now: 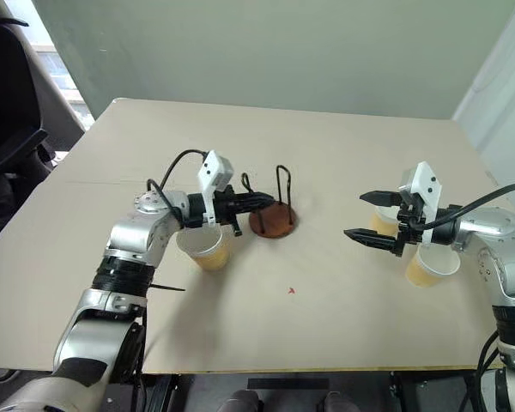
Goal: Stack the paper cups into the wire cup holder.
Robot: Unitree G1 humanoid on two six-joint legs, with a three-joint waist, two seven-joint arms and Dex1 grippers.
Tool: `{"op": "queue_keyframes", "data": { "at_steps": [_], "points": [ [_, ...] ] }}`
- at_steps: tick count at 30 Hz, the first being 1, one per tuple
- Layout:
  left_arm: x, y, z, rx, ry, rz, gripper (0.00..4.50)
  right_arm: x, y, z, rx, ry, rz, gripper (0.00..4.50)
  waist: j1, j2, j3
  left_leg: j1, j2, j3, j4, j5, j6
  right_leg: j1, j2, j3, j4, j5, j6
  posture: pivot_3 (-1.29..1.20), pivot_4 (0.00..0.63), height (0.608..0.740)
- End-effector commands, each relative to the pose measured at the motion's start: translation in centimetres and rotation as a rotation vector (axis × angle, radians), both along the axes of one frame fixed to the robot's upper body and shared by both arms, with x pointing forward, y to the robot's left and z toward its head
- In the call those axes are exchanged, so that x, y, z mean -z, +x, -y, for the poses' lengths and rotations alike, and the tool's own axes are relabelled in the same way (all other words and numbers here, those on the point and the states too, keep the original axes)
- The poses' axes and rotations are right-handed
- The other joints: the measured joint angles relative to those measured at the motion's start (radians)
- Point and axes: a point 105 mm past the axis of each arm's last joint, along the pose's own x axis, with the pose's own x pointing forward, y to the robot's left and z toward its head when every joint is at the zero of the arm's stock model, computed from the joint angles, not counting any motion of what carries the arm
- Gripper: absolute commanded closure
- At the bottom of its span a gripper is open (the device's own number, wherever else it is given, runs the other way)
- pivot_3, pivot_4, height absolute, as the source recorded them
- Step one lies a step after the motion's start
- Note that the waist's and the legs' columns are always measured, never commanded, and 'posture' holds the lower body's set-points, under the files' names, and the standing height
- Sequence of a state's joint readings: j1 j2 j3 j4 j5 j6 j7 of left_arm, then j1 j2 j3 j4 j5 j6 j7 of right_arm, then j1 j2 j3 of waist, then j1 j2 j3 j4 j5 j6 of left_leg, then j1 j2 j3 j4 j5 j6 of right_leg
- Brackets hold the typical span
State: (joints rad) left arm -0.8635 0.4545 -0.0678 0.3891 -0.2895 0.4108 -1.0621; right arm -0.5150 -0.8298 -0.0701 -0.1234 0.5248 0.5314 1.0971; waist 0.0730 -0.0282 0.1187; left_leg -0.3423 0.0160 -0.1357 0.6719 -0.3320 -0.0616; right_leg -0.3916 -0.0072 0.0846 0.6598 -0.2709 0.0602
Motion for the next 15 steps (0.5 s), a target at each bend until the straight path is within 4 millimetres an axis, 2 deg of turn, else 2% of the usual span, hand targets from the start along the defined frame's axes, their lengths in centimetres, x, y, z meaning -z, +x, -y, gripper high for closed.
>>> {"op": "queue_keyframes", "data": {
  "at_steps": [1,13,15],
  "points": [
    [-1.9,-0.7,1.7,0.084,0.003,0.065,4.47,-1.3,-0.6,0.6,0.008,-0.005,0.055,0.0,0.0,0.0,0.0,0.0,0.0,0.0,0.0,0.0,0.0,0.0,0.0,0.0,0.0,0.0,0.0,0.0,0.15,0.74],
    [-1.2,-3.1,5.0,0.28,0.021,0.028,4.47,-1.1,-1.3,1.5,0.04,-0.014,0.048,0.0,0.003,0.0,0.0,-0.005,-0.001,0.0,0.005,0.001,0.002,-0.001,0.0,0.0,-0.002,0.004,0.003,0.0,0.15,0.74],
    [-1.0,-3.5,5.3,0.3,0.023,0.021,4.47,-1.1,-1.3,1.5,0.042,-0.014,0.048,0.0,0.003,0.0,0.0,-0.005,-0.001,-0.001,0.006,0.001,0.003,-0.001,0.0,0.0,-0.008,0.005,0.004,0.0,0.15,0.74]
  ]
}}
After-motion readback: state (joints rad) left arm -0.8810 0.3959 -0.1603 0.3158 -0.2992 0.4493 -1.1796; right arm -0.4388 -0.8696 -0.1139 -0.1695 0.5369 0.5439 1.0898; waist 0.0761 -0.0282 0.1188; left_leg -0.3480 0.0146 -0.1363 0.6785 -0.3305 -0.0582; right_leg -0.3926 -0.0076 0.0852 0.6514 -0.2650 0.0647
